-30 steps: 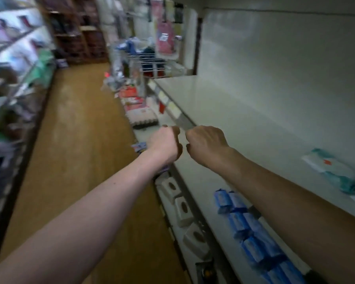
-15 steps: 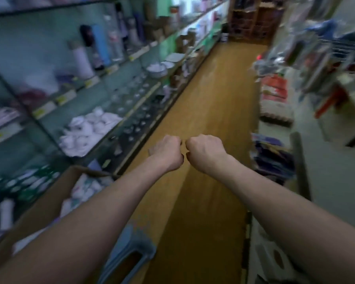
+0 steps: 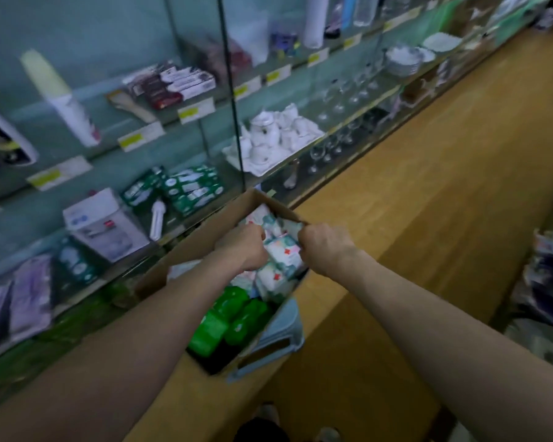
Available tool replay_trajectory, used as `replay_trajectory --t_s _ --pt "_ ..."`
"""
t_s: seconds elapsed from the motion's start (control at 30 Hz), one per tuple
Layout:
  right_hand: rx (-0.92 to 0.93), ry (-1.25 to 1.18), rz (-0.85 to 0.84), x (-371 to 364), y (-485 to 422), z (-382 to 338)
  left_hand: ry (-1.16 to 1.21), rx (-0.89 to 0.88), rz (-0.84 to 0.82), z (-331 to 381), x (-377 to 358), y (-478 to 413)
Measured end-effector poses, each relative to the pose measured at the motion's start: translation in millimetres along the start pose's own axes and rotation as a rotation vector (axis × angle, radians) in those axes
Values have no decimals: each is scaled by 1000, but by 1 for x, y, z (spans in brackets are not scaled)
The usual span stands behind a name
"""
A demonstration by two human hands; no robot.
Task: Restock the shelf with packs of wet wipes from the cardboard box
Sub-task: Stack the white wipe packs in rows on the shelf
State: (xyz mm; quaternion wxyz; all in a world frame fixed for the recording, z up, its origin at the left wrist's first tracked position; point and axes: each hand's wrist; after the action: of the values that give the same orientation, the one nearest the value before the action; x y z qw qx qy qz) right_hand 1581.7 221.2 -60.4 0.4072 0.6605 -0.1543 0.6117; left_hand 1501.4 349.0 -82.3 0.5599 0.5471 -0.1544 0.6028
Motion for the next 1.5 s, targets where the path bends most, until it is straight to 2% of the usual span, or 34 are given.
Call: replay_trajectory --t_s 0.17,0.47,0.8,0.9,0.97,1.03,1.1,1.17,1.23,1.27,1.37,1.5 --pt "22 66 -67 -32 -42 -19 77 91 -26 -39 -21 -13" --pt "45 70 -280 -93 -107 -19 238 246 -64 -64 -80 -48" --pt "-113 -118 -466 -153 -156 -19 498 391 -24 -74 -120 -77" --pt "-184 -188 -520 -157 -159 -16 668 433 -10 -73 -128 -86" --pt "-207 -219 -544 -151 -158 -16 883 489 23 -70 -128 -89" --pt "-189 -290 -517 -141 -154 -21 1144 559 18 -65 -125 -92" --pt "-95 -446 -524 -135 -151 -33 1357 621 15 -62 -124 -96" --pt "88 -618 -695 -128 -149 -47 1469 669 150 -65 -125 -99" --pt "108 -774 -852 -122 -152 -50 1419 703 330 -78 -130 -102" --pt "90 -770 -846 -120 -154 -47 1351 715 390 -84 -129 -100" --pt "15 -294 -544 -131 -157 -35 1173 766 481 -99 -120 -89" --pt "-123 -80 -516 -159 -142 -40 1113 736 469 -105 -126 -83"
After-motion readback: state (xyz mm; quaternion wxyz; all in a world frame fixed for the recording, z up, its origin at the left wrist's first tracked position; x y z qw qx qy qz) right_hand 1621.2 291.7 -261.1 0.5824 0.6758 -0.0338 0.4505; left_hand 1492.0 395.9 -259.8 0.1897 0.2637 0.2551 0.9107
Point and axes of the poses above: each hand's wrist, its own y-axis away from the middle knuckle, its own x-axis out of the back of the hand, z = x × y, and after that the axes turned 9 degrees about -x, right-handed
